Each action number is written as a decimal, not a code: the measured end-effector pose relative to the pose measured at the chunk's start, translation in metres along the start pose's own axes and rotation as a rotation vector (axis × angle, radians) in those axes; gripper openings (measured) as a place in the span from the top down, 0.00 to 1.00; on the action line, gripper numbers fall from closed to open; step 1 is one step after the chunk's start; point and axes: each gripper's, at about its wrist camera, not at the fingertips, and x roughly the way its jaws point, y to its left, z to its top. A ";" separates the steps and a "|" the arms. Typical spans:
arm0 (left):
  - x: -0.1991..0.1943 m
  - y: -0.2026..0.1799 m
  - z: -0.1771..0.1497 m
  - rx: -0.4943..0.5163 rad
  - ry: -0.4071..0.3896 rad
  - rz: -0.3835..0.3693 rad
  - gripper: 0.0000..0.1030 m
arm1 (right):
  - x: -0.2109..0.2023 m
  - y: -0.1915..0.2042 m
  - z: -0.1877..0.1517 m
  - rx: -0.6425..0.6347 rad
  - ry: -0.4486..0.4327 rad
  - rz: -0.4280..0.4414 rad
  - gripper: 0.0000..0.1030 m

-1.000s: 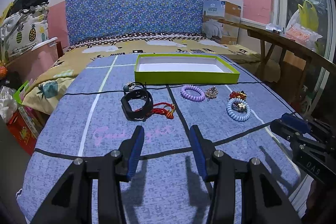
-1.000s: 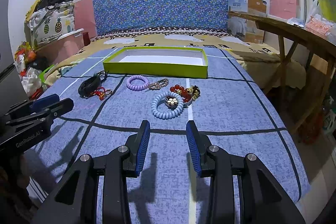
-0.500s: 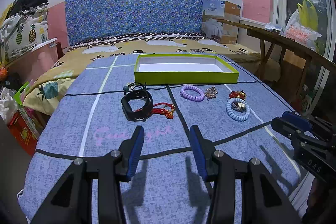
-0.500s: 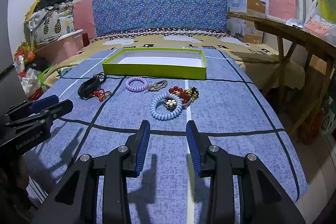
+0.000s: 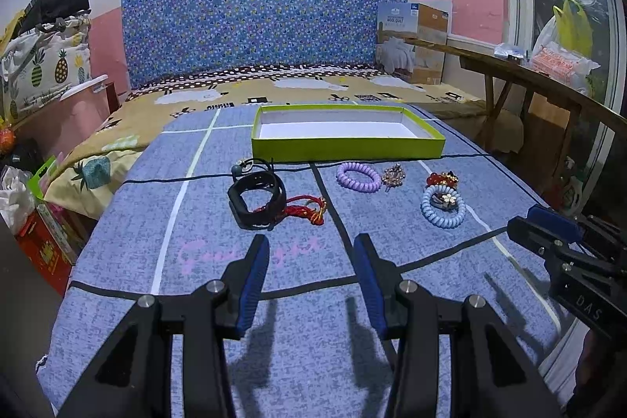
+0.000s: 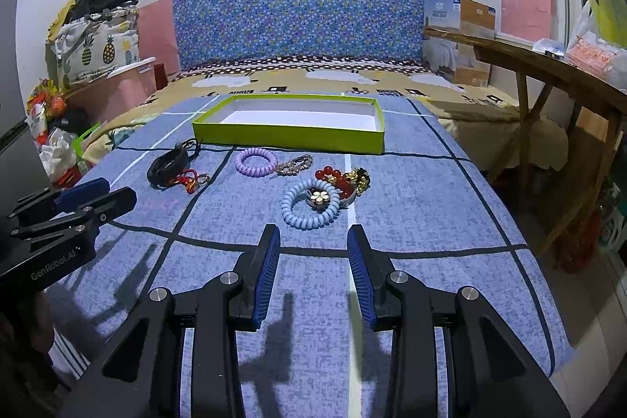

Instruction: Organize jewelry

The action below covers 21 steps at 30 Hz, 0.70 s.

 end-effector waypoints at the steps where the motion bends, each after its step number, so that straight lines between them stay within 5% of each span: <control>1: 0.000 0.000 0.000 0.001 -0.001 0.000 0.55 | 0.000 0.000 0.000 0.000 0.000 0.000 0.65; 21: 0.000 -0.002 -0.001 0.005 0.005 -0.001 0.55 | -0.002 0.000 0.000 -0.002 0.004 0.001 0.65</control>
